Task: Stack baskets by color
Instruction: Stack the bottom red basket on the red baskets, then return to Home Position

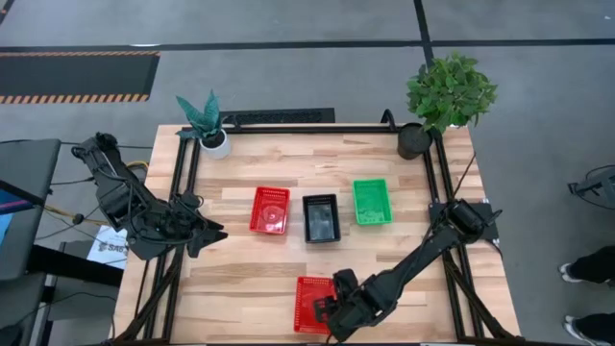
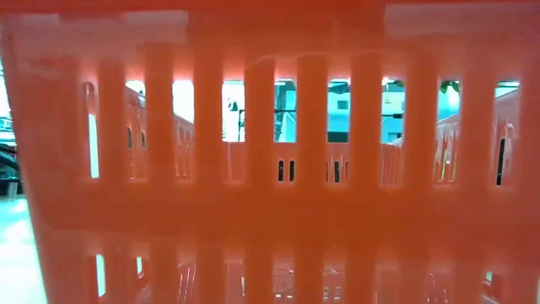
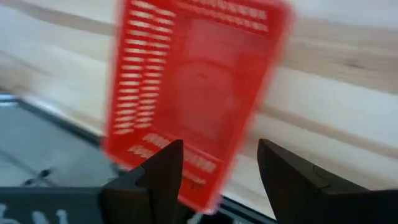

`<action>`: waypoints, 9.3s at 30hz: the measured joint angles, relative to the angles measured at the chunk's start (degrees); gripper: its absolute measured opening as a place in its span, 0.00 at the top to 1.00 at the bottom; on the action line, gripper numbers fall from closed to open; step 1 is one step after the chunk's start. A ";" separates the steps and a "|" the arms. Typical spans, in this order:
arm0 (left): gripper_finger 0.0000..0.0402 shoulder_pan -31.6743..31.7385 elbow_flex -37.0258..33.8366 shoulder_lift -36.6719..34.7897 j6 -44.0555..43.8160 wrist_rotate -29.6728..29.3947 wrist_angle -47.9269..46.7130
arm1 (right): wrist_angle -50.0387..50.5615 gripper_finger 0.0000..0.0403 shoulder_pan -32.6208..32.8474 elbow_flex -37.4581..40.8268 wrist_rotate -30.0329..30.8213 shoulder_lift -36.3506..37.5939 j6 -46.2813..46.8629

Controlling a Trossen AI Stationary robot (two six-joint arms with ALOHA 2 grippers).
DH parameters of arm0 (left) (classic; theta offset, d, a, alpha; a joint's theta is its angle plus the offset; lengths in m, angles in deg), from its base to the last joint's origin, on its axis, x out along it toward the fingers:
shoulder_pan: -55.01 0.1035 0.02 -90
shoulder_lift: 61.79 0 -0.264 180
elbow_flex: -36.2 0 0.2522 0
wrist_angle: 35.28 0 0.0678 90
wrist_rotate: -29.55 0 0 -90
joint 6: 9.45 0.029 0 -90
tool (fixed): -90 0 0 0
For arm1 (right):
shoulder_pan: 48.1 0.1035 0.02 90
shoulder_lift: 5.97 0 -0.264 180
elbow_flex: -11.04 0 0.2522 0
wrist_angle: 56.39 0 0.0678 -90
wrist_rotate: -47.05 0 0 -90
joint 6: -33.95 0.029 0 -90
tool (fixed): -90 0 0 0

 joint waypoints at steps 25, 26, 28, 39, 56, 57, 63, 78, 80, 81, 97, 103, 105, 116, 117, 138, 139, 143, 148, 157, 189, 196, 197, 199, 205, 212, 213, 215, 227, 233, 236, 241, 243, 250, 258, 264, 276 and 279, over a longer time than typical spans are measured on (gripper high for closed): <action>0.52 0.00 0.00 0.00 0.85 -0.31 -0.58 | 2.59 0.87 -3.92 0.23 -5.51 -3.25 -6.88; 0.52 0.00 0.00 0.00 0.85 -0.53 -0.57 | 2.56 0.92 -3.96 0.23 -5.46 -3.25 -7.26; 0.52 0.01 0.00 0.00 0.85 -0.66 -0.57 | 2.56 0.97 -3.92 0.23 -5.45 -3.25 -7.42; 0.52 0.00 0.00 0.00 0.88 -1.29 -0.57 | 3.35 0.98 -3.92 0.23 -5.48 -3.20 -7.93; 0.52 0.02 0.00 0.00 -0.24 -1.27 -0.37 | 1.89 0.77 -3.90 0.23 -7.38 -3.20 -16.48; 0.52 0.02 0.00 0.00 -0.24 -1.27 -0.37 | 1.89 0.75 -3.89 0.23 -7.40 -3.20 -16.81; 0.52 0.02 0.00 0.00 -0.25 -1.27 -0.37 | 1.99 0.72 -3.87 0.45 -7.26 -3.18 -17.17; 0.52 0.01 0.00 0.02 -0.10 -1.46 -0.45 | 0.62 0.97 -4.70 2.33 -7.54 -3.12 -19.88; 0.52 0.00 0.00 0.02 -0.02 -1.51 -0.50 | 1.48 0.97 -5.38 2.29 -7.06 -2.74 -20.20; 0.52 0.00 0.00 0.02 0.00 -1.51 -0.54 | 1.86 0.97 -5.86 2.29 -7.06 -2.35 -20.96; 0.52 0.02 0.00 -0.02 -0.09 -4.70 -0.48 | 7.20 0.99 -23.78 -3.92 3.49 8.70 -35.14; 0.52 0.01 0.00 -0.02 -0.14 -4.78 -0.44 | -3.24 0.99 -32.46 -3.79 2.39 7.37 -36.61; 0.52 0.01 0.00 -0.02 -0.20 -5.13 -0.32 | -10.97 0.99 -34.15 -3.93 2.37 5.90 -37.26; 0.52 0.02 0.00 -0.13 -0.83 -4.73 -0.15 | -16.31 0.99 -36.17 -2.81 3.59 1.91 -27.60; 0.52 0.01 0.00 -0.15 -0.83 -4.81 -0.09 | -17.11 0.99 -36.04 -2.43 3.69 1.24 -26.52; 0.52 0.04 0.00 -0.50 -0.85 -3.85 0.07 | -15.90 0.92 -36.09 -2.08 1.76 -3.12 -21.30; 0.52 0.04 0.00 -0.50 -0.87 -3.89 0.07 | -15.56 0.91 -36.13 -2.08 1.26 -3.12 -21.39; 0.52 0.07 0.00 -0.50 -0.87 -4.24 0.06 | -11.79 0.86 -36.20 -2.08 0.49 -3.12 -21.39; 0.52 0.06 0.00 -0.50 -0.85 -4.85 0.07 | -8.50 0.76 -36.73 -2.06 -1.07 -2.13 -27.94; 0.52 0.07 0.00 -0.50 0.37 -19.17 0.33 | -4.99 0.60 -38.81 -3.56 -2.85 9.72 -46.77; 0.52 16.60 -7.17 -28.42 71.31 4.14 37.52 | -28.52 0.58 -22.72 56.43 -4.15 101.74 -92.07; 0.52 18.76 -26.17 -33.02 72.68 15.31 55.79 | -47.36 0.58 -20.91 78.30 -4.16 117.84 -93.78; 0.52 19.31 -28.75 -34.03 72.14 16.29 57.87 | -48.45 0.58 -20.90 79.70 -4.25 117.78 -94.39; 0.52 20.64 -34.13 -36.08 69.60 18.36 61.04 | -46.98 0.58 -20.78 80.83 -4.87 117.71 -94.79; 0.52 25.09 -48.08 -45.27 61.40 21.70 65.20 | -48.74 0.58 -20.51 83.85 -5.32 117.75 -95.16; 0.52 28.74 -57.21 -49.72 58.97 23.37 68.23 | -50.09 0.57 -20.28 88.58 -5.45 117.88 -100.28; 0.52 29.24 -58.32 -49.49 56.91 24.07 68.91 | -50.42 0.58 -20.27 89.63 -5.44 117.85 -100.31; 0.52 30.21 -58.53 -49.56 53.06 24.88 64.46 | -52.10 0.58 -20.40 92.49 -5.45 117.78 -100.32; 0.52 32.54 -58.60 -50.01 58.51 25.61 59.20 | -56.86 0.58 -20.29 96.62 -5.82 117.79 -100.56; 0.52 32.54 -58.62 -49.77 64.09 25.49 58.80 | -54.64 0.58 -20.29 96.64 -5.78 117.75 -100.51; 0.52 32.54 -58.64 -49.77 65.96 25.47 58.80 | -54.04 0.59 -20.34 96.66 -5.66 117.75 -100.47; 0.52 32.54 -58.66 -49.77 69.11 25.49 58.80 | -52.18 0.58 -20.35 96.69 -5.57 117.73 -100.45; 0.52 32.54 -58.69 -49.77 68.41 25.48 58.80 | -51.43 0.58 -20.35 96.69 -5.43 117.71 -100.46; 0.52 32.52 -58.71 -49.77 66.58 25.46 58.80 | -49.23 0.58 -20.35 96.71 -5.43 117.71 -100.45; 0.52 32.50 -58.75 -49.77 66.51 25.46 58.80 | -48.54 0.59 -20.35 96.73 -5.45 117.71 -100.43; 0.52 32.50 -58.75 -49.77 66.42 25.46 58.80 | -48.32 0.58 -20.35 96.75 -5.45 117.73 -100.43; 0.52 32.50 -58.77 -49.77 66.40 25.44 58.80 | -48.17 0.58 -20.35 96.77 -5.47 117.71 -100.41; 0.52 32.50 -58.77 -49.77 66.39 25.44 58.80 | -48.14 0.57 -20.35 96.77 -5.47 117.71 -100.41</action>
